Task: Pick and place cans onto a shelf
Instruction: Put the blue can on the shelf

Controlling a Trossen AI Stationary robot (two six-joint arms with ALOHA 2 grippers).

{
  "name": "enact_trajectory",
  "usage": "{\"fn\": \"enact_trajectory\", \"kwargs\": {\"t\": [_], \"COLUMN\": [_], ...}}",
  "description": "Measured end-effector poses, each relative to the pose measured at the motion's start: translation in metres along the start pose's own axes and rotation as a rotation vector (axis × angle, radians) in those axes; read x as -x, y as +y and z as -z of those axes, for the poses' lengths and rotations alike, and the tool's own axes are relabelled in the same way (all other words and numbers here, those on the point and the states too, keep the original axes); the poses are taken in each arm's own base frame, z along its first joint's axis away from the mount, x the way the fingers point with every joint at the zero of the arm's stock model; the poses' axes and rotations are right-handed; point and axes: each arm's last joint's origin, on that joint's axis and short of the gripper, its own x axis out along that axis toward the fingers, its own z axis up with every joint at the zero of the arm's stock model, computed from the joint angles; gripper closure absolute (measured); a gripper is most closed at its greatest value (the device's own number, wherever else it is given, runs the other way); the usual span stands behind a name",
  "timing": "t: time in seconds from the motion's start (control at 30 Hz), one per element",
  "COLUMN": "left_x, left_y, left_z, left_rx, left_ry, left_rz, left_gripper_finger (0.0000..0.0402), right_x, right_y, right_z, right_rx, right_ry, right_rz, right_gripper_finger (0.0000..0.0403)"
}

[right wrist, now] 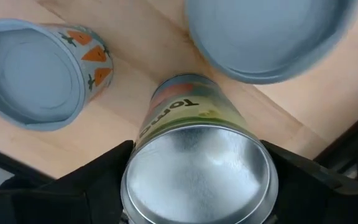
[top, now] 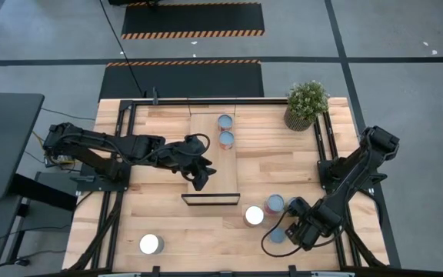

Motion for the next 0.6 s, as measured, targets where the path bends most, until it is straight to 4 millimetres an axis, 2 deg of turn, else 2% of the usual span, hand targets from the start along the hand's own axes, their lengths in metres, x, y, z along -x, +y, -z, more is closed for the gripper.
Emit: {"fn": "enact_trajectory", "kwargs": {"t": [0.33,0.47,0.6], "left_x": [0.0,0.0,-0.002], "left_y": [0.0,0.002,0.007], "left_z": [0.0,-0.002,-0.006], "left_rx": [-0.018,-0.031,-0.08], "left_ry": [0.0,-0.011,-0.025], "left_rz": [0.0,-0.012,-0.032], "left_gripper_finger": [0.0219,0.0219,0.0219], "right_x": [0.037,0.051,0.063], "right_y": [-0.046,-0.062,-0.066], "right_z": [-0.017,-0.035,-0.062], "right_rx": [-0.046,-0.032,0.007], "right_ry": [-0.07,-0.113,-0.185], "right_rz": [0.172,0.234,0.171], "right_gripper_finger": [0.0078,0.008,0.0076]}}
